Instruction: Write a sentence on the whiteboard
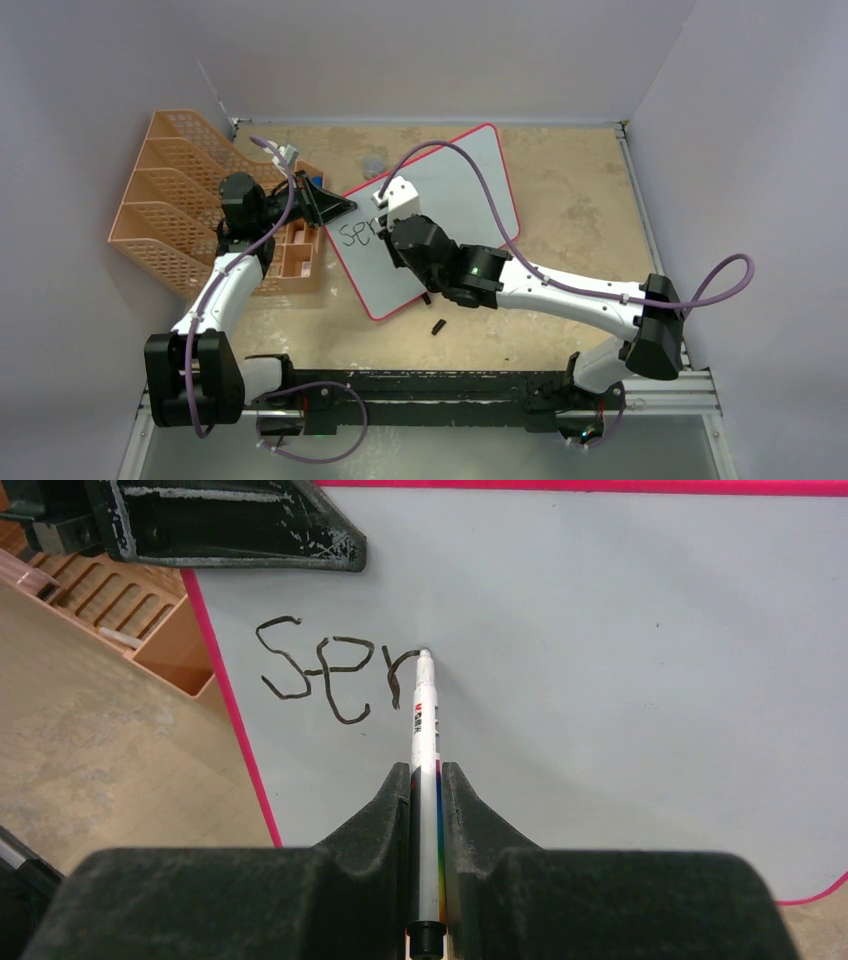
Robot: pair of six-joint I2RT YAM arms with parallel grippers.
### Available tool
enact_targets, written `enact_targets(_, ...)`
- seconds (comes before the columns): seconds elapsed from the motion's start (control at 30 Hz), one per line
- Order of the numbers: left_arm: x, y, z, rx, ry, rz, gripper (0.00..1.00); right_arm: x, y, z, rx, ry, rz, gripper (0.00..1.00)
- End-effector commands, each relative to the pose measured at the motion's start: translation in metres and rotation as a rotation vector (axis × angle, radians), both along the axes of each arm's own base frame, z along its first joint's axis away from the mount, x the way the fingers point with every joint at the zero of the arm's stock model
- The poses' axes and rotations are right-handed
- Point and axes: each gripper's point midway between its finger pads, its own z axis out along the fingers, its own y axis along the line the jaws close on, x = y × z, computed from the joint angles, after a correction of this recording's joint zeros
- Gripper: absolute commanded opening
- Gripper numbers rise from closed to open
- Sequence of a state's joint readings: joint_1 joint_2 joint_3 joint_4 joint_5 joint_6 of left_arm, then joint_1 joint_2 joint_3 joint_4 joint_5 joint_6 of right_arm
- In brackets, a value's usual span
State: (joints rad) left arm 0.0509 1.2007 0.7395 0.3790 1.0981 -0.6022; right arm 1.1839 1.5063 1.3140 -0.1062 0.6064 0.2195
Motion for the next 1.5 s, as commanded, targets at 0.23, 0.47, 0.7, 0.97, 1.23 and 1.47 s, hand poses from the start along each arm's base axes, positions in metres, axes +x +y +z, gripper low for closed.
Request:
enact_targets(0.23, -0.006, -0.006, 0.002, 0.011, -0.033, -0.049, 0.00, 0.009, -0.021, 0.036, 0.109, -0.027, -0.040, 0.00)
enact_targets(0.47, -0.006, -0.006, 0.001, 0.011, -0.031, -0.049, 0.00, 0.008, -0.015, 0.030, 0.110, -0.008, -0.015, 0.00)
enact_targets(0.7, -0.006, -0.007, 0.002, 0.011, -0.033, -0.053, 0.00, 0.005, -0.008, 0.026, 0.108, 0.008, 0.017, 0.00)
enact_targets(0.97, -0.006, -0.007, 0.001, 0.010, -0.031, -0.052, 0.00, 0.009, -0.007, 0.020, 0.093, 0.011, 0.001, 0.00)
enact_targets(1.23, -0.007, -0.007, 0.002, 0.010, -0.031, -0.055, 0.00, 0.010, -0.006, 0.014, 0.080, 0.016, -0.007, 0.00)
enact_targets(1.47, -0.007, -0.007, 0.002, 0.010, -0.033, -0.056, 0.00, 0.007, -0.004, 0.009, 0.064, 0.032, 0.015, 0.00)
